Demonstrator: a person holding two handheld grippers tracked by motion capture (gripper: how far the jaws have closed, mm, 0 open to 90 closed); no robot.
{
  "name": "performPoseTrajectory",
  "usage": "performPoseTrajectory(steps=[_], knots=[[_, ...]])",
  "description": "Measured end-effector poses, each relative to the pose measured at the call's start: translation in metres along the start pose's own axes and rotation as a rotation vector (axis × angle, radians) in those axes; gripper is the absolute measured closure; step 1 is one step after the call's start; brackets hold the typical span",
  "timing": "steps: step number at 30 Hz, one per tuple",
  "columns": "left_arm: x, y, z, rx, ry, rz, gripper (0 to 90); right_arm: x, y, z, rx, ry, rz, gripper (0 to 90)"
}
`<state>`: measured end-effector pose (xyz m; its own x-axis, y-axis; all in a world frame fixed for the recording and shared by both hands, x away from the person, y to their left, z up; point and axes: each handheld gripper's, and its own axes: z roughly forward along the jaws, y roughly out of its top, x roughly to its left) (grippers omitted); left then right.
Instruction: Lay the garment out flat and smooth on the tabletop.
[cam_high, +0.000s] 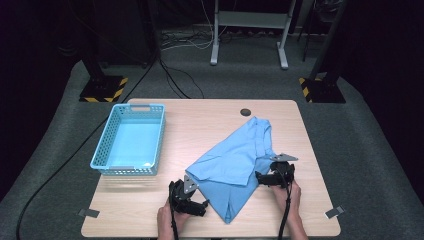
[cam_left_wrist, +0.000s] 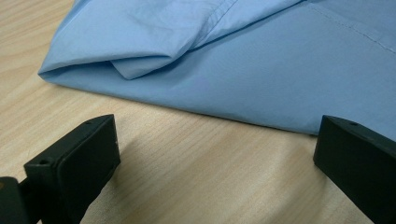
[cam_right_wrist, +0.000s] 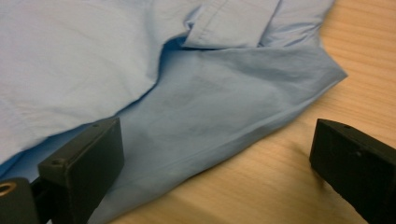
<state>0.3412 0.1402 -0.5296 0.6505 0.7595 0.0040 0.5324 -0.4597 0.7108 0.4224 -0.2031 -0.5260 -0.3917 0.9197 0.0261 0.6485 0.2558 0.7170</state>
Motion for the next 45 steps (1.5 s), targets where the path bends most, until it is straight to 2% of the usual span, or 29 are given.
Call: performPoseTrajectory(steps=[1,10,17,21,25,30,33,38,45], knots=[[-0.001,0.000,0.000,0.003,-0.002,0.002,0.0,-0.003,0.002,0.002,0.011,-0.008,-0.014,1.1],[-0.007,0.000,0.000,0.000,-0.007,0.007,0.0,-0.002,0.000,-0.001,0.012,-0.016,-0.015,2.3],[-0.007,0.000,-0.001,0.002,-0.023,0.023,0.0,-0.005,-0.001,-0.001,0.007,0.008,-0.029,1.3],[-0.005,0.003,-0.001,-0.015,-0.053,0.019,0.1,-0.006,-0.002,-0.001,0.000,0.010,-0.030,1.4],[-0.007,0.016,-0.001,-0.037,-0.065,0.035,0.1,-0.006,-0.003,-0.001,-0.001,0.012,-0.032,1.4],[-0.013,0.039,0.007,-0.052,-0.086,0.090,0.1,-0.007,-0.003,-0.002,-0.007,0.021,-0.027,1.9],[-0.015,0.048,0.014,-0.046,-0.097,0.107,0.1,-0.008,-0.003,-0.002,-0.011,0.018,-0.017,2.4],[-0.023,0.062,0.028,-0.037,-0.122,0.143,0.1,-0.007,-0.003,-0.002,-0.007,0.014,-0.028,2.2],[-0.034,0.077,0.048,-0.013,-0.160,0.172,0.1,-0.008,-0.003,-0.002,-0.008,0.016,-0.029,2.2]])
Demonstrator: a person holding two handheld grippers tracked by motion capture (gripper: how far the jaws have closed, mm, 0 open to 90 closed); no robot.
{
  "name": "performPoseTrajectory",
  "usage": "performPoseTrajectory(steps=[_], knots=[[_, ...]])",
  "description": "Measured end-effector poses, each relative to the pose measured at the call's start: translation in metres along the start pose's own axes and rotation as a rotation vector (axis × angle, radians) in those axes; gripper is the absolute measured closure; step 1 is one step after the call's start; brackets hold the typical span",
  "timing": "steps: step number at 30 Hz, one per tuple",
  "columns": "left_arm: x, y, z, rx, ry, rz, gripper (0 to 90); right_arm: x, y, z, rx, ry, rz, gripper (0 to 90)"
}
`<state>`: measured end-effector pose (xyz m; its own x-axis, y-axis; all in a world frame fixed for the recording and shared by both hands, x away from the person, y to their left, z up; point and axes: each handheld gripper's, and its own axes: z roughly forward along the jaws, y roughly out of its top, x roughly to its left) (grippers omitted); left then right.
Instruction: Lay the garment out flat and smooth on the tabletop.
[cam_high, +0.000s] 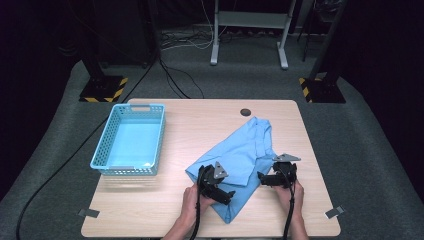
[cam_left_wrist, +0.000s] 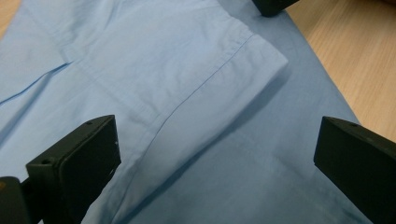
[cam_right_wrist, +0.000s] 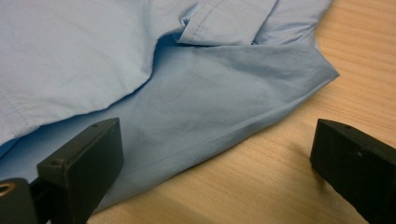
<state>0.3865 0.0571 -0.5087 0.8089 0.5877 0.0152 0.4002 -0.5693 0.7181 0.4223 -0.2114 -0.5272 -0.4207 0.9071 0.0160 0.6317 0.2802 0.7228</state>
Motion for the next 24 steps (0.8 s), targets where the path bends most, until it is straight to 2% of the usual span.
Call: performPoseTrajectory(steps=[3,7,16,20,24], knots=[[-0.005,0.007,0.011,0.022,-0.010,0.033,0.1,0.000,0.000,0.000,0.001,0.000,-0.001,2.2],[-0.010,0.015,0.021,0.043,-0.008,0.056,0.3,0.000,0.000,0.000,0.001,-0.001,-0.001,2.2],[-0.017,0.026,0.036,0.069,0.000,0.107,4.6,0.000,0.000,0.000,0.000,0.001,-0.001,2.2],[-0.019,0.029,0.037,0.064,0.009,0.122,12.0,0.000,0.000,0.000,0.000,0.003,0.000,2.2],[-0.020,0.035,0.039,0.065,0.023,0.129,26.7,0.000,0.000,0.000,0.000,0.003,0.000,2.2]])
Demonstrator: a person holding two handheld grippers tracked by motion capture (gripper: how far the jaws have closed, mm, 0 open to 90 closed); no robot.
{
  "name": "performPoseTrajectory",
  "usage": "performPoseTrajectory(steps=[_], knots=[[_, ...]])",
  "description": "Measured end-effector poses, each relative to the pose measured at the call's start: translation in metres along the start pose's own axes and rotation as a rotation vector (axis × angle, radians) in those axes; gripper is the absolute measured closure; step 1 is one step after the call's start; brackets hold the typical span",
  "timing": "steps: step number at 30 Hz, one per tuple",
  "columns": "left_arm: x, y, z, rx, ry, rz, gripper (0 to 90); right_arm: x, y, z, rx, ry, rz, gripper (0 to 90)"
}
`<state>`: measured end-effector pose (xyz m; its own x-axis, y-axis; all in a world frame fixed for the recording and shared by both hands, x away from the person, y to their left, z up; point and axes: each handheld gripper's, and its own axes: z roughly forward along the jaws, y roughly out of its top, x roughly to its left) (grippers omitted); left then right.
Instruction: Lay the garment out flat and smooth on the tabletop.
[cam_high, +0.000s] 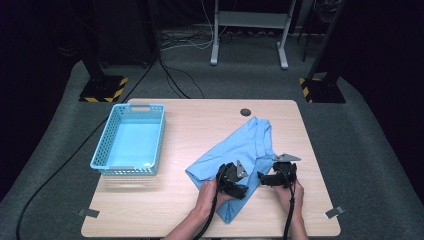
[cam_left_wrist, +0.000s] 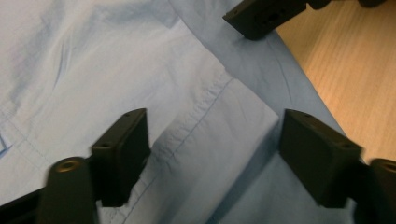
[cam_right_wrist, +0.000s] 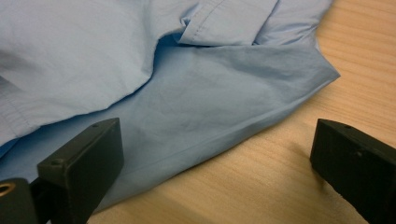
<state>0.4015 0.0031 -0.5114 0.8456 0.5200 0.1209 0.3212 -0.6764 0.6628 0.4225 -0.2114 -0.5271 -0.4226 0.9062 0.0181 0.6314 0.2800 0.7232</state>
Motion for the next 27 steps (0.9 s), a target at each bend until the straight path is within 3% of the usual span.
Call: performPoseTrajectory(steps=[4,9,17,22,27], knots=[[0.000,0.003,0.001,-0.001,-0.003,0.006,40.9,0.000,0.000,0.000,0.000,0.000,0.002,2.3],[-0.003,0.009,0.002,0.018,0.018,0.047,57.8,0.000,0.000,0.000,-0.001,-0.001,0.003,2.4],[-0.001,0.013,0.004,0.005,0.015,0.056,83.7,0.000,0.000,0.000,-0.001,-0.001,0.003,2.6],[0.007,0.011,0.003,-0.010,-0.007,0.009,88.5,0.000,0.000,0.000,-0.002,-0.002,0.001,2.7],[0.012,0.016,-0.004,-0.042,0.017,0.008,88.8,0.000,0.000,0.000,-0.003,-0.002,0.002,2.9]])
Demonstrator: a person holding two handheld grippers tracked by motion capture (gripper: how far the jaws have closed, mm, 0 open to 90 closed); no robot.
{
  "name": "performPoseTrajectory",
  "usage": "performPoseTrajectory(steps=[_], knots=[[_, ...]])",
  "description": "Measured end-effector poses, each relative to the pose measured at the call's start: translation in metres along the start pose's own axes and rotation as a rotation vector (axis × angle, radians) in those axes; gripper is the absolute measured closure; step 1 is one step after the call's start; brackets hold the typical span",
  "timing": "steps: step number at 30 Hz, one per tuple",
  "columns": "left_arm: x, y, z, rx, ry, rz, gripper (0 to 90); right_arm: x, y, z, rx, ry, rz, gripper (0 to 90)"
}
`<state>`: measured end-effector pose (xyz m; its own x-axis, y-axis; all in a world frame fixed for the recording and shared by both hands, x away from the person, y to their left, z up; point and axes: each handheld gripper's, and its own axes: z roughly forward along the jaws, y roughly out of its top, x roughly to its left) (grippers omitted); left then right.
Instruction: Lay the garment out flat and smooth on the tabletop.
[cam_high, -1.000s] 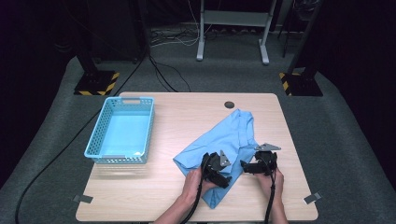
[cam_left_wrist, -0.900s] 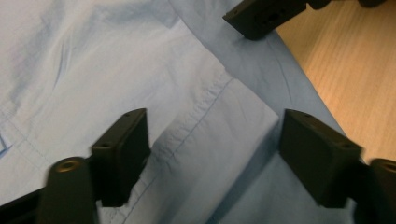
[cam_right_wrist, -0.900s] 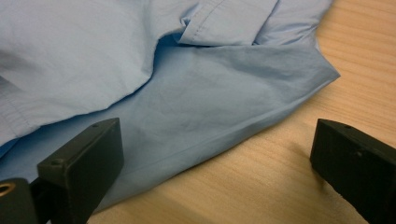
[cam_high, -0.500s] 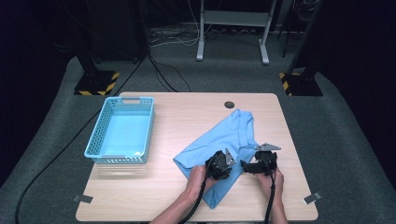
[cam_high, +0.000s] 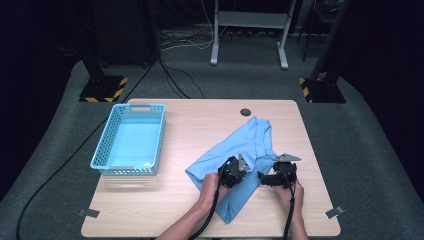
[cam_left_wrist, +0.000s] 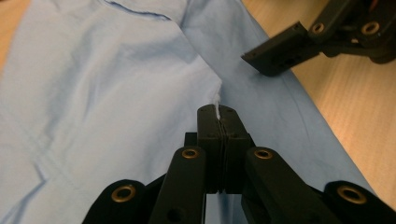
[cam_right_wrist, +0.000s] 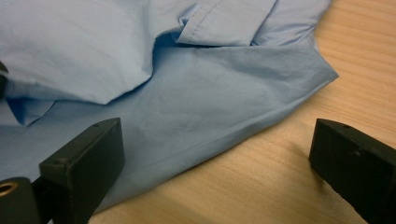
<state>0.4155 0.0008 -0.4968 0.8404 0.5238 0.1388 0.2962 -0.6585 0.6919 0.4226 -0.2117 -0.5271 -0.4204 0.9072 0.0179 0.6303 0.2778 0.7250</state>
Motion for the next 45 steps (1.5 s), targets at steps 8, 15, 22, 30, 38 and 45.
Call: performPoseTrajectory(steps=[8,15,22,30,38,45], knots=[[0.022,0.008,-0.012,-0.044,0.034,-0.032,88.8,0.000,0.000,0.000,0.001,0.000,0.001,2.9],[0.040,0.018,-0.023,-0.073,0.079,-0.023,88.8,0.000,0.000,0.000,0.001,0.000,0.001,2.9],[0.061,0.020,-0.030,-0.093,0.111,-0.051,88.9,0.000,0.000,0.000,0.001,-0.001,0.001,3.0],[0.094,0.021,-0.036,-0.098,0.160,-0.095,88.8,0.000,0.000,0.000,0.001,-0.003,0.000,3.1],[0.130,0.017,-0.044,-0.094,0.236,-0.146,88.9,0.000,0.000,0.000,0.001,-0.003,-0.001,3.1],[0.163,0.006,-0.044,-0.047,0.305,-0.205,88.9,0.000,0.000,0.000,0.001,-0.003,-0.001,3.1]])
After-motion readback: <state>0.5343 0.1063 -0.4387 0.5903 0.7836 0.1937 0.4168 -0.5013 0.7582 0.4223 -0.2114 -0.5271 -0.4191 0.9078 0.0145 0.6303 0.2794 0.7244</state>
